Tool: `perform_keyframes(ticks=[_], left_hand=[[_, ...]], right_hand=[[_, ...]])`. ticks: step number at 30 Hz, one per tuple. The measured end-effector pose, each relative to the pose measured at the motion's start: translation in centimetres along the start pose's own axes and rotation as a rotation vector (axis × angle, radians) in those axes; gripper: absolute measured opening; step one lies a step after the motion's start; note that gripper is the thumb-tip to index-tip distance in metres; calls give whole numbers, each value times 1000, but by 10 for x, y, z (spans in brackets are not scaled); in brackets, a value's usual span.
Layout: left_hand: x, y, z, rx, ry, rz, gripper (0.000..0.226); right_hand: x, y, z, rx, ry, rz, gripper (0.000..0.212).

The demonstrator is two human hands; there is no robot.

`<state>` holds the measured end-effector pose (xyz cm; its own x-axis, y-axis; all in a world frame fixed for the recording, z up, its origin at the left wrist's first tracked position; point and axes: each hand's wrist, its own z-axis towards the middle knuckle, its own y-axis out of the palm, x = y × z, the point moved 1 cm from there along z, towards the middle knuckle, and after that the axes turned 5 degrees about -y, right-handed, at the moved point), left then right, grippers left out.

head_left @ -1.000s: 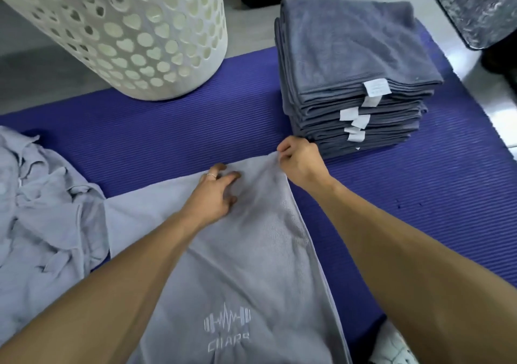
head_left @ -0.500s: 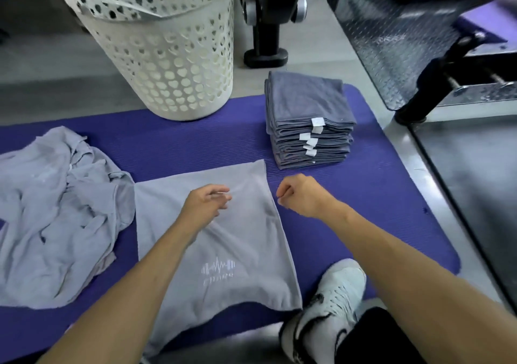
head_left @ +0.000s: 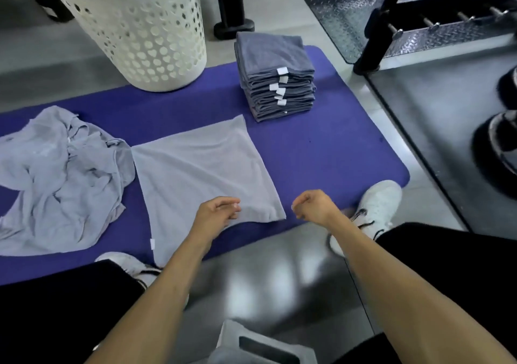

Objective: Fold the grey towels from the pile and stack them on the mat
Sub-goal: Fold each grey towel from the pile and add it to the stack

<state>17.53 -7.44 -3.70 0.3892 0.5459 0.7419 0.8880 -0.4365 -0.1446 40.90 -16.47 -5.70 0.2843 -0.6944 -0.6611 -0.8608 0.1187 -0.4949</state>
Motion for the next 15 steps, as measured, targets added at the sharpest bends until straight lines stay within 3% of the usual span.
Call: perform_keyframes(ticks=[3,8,15], left_hand=[[-21,13,-7,-8,-44,35,13],[-32,25,-8,-12,-82,127,14],[-30,25,-1,22,-95,131,16]], right_hand=[[30,23,13,35,67,99,10],[50,51,41,33,176,55,38],[59,66,75,-103,302,392,6]])
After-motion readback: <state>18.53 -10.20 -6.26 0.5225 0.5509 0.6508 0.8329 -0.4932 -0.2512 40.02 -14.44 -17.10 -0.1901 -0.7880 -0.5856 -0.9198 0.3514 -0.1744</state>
